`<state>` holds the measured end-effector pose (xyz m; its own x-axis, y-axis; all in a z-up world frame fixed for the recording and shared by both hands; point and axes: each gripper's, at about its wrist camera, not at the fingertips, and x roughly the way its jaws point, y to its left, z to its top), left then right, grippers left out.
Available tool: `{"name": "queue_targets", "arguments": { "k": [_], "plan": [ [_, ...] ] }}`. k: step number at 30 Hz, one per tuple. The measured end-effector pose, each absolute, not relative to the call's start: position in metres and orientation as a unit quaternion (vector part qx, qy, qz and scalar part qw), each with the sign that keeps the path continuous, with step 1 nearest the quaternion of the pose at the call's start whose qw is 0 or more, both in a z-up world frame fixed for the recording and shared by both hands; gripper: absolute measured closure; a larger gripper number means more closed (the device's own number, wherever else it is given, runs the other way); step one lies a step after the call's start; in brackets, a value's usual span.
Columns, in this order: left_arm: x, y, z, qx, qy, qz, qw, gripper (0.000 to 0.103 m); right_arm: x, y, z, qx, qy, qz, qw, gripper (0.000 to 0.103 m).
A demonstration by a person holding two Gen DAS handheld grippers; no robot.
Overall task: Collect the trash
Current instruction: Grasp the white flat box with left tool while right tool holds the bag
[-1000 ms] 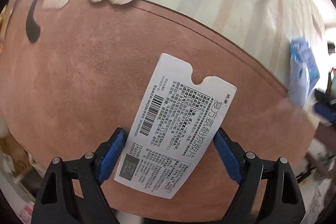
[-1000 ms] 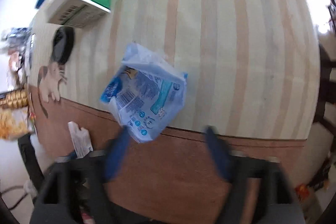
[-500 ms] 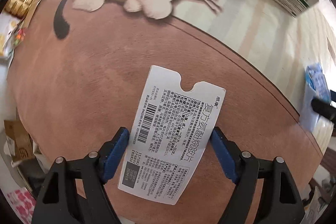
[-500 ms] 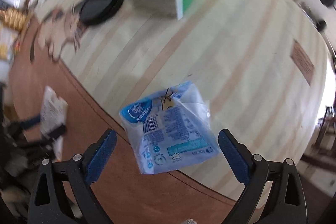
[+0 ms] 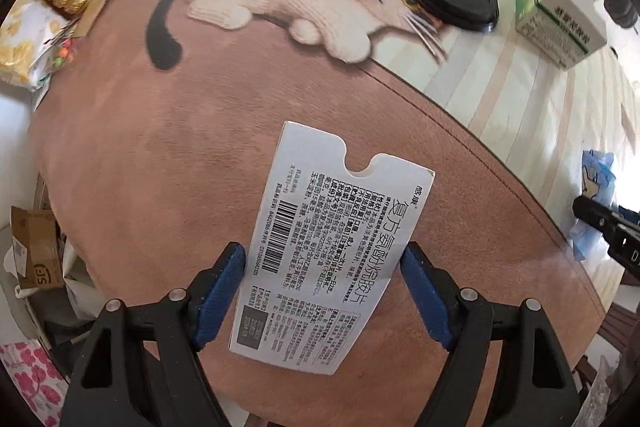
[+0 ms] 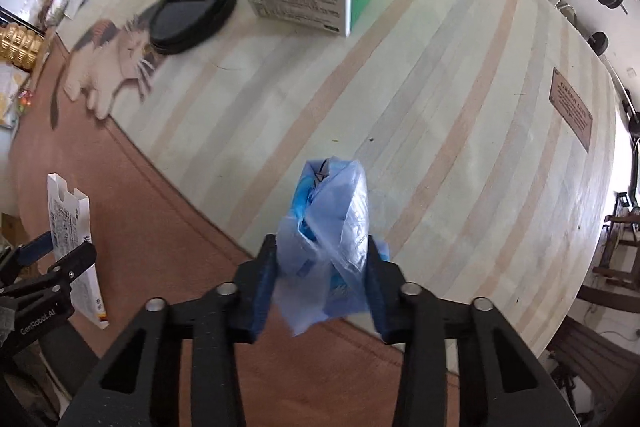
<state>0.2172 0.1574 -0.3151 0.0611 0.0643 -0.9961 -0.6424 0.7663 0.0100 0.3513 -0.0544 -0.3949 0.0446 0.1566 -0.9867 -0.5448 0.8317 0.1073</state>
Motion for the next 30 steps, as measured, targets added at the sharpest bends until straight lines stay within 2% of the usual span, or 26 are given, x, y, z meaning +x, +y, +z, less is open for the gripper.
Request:
{"name": "queue_targets", "arguments": {
  "k": [10,21,30],
  "plan": [
    [0.161,0.160,-0.255,-0.261,0.582,0.265,0.724,0.026,0.296,-0.035,-0.334,-0.111,0.620,0.297,0.718,0.063],
    [0.086,0.164,-0.259,-0.324,0.534,0.248,0.741,0.027,0.216,-0.047,-0.291,-0.093,0.600,0.311,0.731,0.063],
    [0.060,0.163,-0.252,-0.313,0.521,0.258,0.751,0.028,0.186,-0.051,-0.292,-0.093,0.604,0.326,0.721,0.063]
  ]
}}
